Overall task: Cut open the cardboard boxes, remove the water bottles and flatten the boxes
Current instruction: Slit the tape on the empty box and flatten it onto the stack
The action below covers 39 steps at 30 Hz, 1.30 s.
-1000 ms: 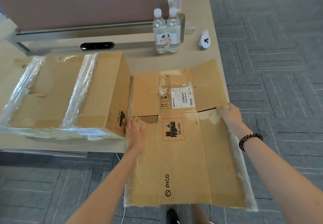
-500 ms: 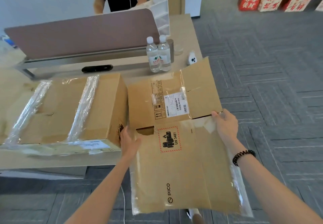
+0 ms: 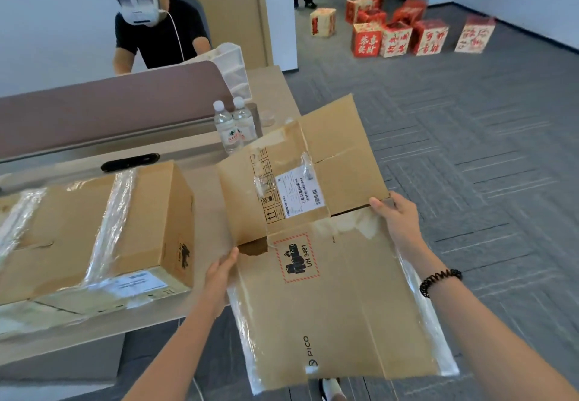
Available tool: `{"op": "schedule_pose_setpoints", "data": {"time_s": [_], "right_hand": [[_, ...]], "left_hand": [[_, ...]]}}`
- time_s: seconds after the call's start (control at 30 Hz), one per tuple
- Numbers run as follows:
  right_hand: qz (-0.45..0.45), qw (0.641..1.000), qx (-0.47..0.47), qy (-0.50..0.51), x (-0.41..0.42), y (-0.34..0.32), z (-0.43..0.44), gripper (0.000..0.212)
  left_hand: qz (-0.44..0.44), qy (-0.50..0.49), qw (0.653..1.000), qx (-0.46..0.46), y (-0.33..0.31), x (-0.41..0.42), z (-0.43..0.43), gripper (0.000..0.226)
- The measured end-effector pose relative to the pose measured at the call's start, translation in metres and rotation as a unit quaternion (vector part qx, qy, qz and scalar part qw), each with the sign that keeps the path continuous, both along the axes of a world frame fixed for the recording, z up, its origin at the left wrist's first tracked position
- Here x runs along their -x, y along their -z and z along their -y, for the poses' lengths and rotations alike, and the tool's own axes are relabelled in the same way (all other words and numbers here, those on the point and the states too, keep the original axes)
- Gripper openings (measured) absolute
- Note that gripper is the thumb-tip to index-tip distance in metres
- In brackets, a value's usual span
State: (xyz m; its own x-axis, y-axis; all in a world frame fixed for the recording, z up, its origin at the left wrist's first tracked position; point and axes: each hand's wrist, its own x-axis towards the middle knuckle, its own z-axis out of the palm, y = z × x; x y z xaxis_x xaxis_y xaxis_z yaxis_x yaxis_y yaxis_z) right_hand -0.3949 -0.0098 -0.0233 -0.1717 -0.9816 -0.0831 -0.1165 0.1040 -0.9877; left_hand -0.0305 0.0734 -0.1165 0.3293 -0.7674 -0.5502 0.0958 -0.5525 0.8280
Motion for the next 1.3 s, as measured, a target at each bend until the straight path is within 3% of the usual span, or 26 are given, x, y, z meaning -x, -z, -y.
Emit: {"op": "schedule_pose_setpoints", "data": {"time_s": [0.07,0.23,0.3,0.37,0.47,0.57,0.67,0.97,1.07,1.3], "right_hand": [[0.011,1.000,0.004,0.006,0.011,-0.009,-0.011,0.033],[0.025,1.000,0.008,0.006,0.029,-0.032,-0.028,0.021],[0.030,0.999,0.015,0.003,0.033,-0.042,-0.030,0.019],[0.035,0.999,0.024,0.005,0.038,-0.054,-0.030,0.019],[0.064,0.997,0.030,0.012,0.051,-0.075,-0.031,0.017],[0.079,0.996,0.030,0.019,0.073,-0.100,-0.033,0.016],[0.108,0.993,0.040,0.017,0.102,-0.129,-0.033,0.031],[0.124,0.985,0.098,0.065,0.202,-0.206,-0.025,0.006],[0.121,0.981,0.112,0.106,0.261,-0.222,-0.023,0.015],[0.109,0.962,0.130,0.215,0.432,-0.234,-0.022,0.009]], "left_hand": [[-0.011,-0.004,1.000,-0.005,-0.003,0.009,-0.007,0.100],[-0.029,-0.026,0.999,-0.019,-0.020,0.031,-0.017,0.067],[-0.050,-0.026,0.998,-0.010,-0.027,0.032,-0.017,0.073],[-0.084,-0.001,0.996,0.004,-0.039,0.032,-0.014,0.074],[-0.093,0.053,0.993,0.043,-0.065,0.037,-0.007,0.058],[-0.116,0.066,0.988,0.081,-0.096,0.056,0.003,0.042],[-0.138,0.093,0.979,0.115,-0.123,0.086,0.018,0.032],[-0.151,0.217,0.951,0.159,-0.175,0.187,0.089,0.057],[-0.141,0.248,0.945,0.161,-0.194,0.251,0.121,0.060],[-0.066,0.307,0.928,0.199,-0.224,0.443,0.198,0.050]]}}
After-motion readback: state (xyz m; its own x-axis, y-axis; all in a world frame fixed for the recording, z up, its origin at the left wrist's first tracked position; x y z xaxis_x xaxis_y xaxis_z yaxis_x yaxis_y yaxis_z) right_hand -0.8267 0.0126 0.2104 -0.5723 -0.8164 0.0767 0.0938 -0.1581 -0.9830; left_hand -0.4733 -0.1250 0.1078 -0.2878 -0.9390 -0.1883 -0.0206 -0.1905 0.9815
